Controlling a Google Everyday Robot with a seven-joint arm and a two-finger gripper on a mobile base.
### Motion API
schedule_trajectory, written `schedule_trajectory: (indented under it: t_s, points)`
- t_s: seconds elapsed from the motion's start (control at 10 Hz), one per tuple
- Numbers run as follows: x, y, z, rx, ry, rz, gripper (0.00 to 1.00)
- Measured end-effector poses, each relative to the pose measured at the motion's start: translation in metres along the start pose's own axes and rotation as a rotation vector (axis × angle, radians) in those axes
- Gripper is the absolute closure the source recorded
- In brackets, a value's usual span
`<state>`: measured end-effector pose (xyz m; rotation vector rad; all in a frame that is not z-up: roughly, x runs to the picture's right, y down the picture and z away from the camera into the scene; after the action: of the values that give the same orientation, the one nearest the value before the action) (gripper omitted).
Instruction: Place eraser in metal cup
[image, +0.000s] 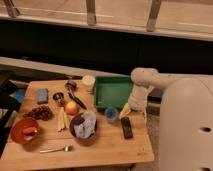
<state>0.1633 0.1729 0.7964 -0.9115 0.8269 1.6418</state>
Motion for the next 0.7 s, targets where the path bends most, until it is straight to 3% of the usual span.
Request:
schedule_trajectory:
  t_s: [0.4,0.7]
  points:
    - [-0.010,0.002,0.031,0.017,0.069,0.016,0.20]
    - [-0.014,0.005,0.042,0.023,0.101,0.019,0.20]
